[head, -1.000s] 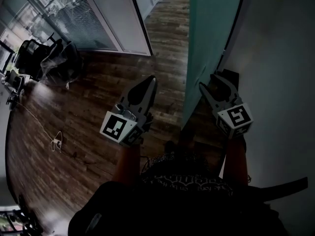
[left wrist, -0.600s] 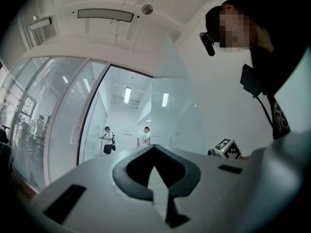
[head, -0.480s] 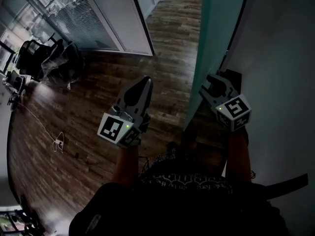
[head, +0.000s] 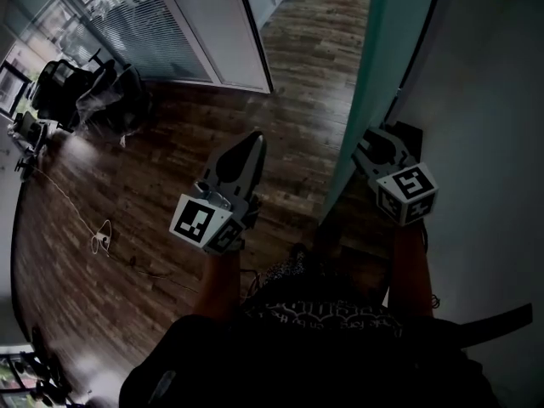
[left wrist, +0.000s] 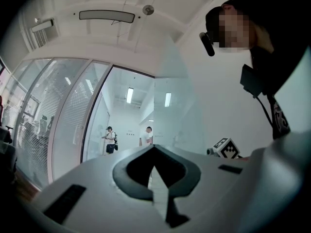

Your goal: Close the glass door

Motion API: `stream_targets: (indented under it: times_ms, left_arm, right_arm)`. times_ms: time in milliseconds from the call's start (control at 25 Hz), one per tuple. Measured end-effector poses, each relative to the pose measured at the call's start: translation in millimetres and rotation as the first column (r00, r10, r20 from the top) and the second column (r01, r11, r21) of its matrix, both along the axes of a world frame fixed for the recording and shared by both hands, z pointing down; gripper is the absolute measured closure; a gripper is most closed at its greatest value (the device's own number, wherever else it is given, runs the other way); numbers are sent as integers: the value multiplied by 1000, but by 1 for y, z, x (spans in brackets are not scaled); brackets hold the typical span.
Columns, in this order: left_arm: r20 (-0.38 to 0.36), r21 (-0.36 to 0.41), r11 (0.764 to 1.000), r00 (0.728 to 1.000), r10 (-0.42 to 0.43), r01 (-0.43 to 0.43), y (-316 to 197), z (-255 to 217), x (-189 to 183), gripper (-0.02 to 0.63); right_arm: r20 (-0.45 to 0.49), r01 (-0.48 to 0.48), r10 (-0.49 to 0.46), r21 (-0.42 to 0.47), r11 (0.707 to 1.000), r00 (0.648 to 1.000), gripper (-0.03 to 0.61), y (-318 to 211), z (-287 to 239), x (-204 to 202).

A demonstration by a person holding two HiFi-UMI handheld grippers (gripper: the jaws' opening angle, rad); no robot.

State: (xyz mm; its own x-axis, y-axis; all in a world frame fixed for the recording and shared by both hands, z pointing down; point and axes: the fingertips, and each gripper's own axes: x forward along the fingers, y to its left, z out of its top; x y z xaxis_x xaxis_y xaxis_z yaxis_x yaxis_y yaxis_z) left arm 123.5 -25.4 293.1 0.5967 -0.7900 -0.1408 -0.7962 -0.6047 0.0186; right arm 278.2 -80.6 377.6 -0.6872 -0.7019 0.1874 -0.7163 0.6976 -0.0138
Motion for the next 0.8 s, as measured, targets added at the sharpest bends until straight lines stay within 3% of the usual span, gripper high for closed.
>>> stream_targets:
  times_ms: [280,800]
  left_arm:
    - [-14,-2,998,998,-58,58,3,-10,-20,612]
    - [-36,-8,990,989,-142,142,-6,2,-80,612]
  right_arm:
    - [-5,-64,64,-5,998,998,453,-15,-5,-4]
    - [8,-92,92,5,996,996,454,-43,-2,-53]
